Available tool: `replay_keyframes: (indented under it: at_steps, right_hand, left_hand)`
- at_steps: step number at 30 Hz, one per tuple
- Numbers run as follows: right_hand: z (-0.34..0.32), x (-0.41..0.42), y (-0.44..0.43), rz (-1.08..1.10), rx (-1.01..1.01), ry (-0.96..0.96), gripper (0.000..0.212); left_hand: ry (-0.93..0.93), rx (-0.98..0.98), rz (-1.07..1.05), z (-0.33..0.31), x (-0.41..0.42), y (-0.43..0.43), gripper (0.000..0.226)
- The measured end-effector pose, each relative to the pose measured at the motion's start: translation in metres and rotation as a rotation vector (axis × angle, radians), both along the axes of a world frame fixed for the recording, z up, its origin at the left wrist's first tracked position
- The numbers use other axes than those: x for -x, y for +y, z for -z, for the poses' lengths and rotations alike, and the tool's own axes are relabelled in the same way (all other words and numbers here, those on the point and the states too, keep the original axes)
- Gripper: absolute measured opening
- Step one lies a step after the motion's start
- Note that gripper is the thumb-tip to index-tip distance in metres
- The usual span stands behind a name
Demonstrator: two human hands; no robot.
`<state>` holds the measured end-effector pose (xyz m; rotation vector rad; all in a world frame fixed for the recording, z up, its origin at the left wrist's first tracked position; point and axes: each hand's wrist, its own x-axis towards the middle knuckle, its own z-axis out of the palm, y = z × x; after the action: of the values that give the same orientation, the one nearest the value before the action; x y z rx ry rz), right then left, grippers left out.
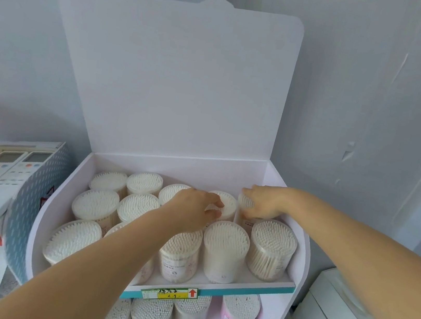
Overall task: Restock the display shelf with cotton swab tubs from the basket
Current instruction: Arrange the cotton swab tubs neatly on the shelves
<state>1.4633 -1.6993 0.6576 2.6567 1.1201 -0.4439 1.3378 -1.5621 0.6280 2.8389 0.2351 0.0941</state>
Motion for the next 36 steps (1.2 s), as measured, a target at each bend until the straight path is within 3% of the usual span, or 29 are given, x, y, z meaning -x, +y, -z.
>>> replay_keyframes:
  at_steps: [4,8,21,24,30,36]
  right_hand:
    - [0.001,0.005,-0.005,0.002,-0.039,0.056,0.073]
    - [-0.001,0.014,-0.014,-0.008,-0.298,0.04,0.081]
    - [0.007,0.108,-0.044,-0.193,-1.139,0.182,0.021]
    - [0.016,0.127,-0.063,-0.302,-1.023,0.363,0.021]
    - [0.058,0.158,-0.068,-0.336,-0.55,0.547,0.018]
    - [0.141,0.185,-0.048,-0.183,-0.23,0.674,0.042]
  left_hand:
    - [0.05,-0.001,0.041,-0.003,0.005,-0.002,0.041]
    - [0.067,-0.047,0.079,-0.005,0.016,0.003,0.047]
    - [-0.527,-0.001,0.008,0.008,0.1,0.012,0.03]
    - [-0.58,0.083,0.022,0.027,0.141,0.018,0.034]
    - [-0.657,-0.021,-0.058,0.066,0.208,0.017,0.031]
    - [-0.334,0.005,-0.007,0.125,0.244,0.024,0.035]
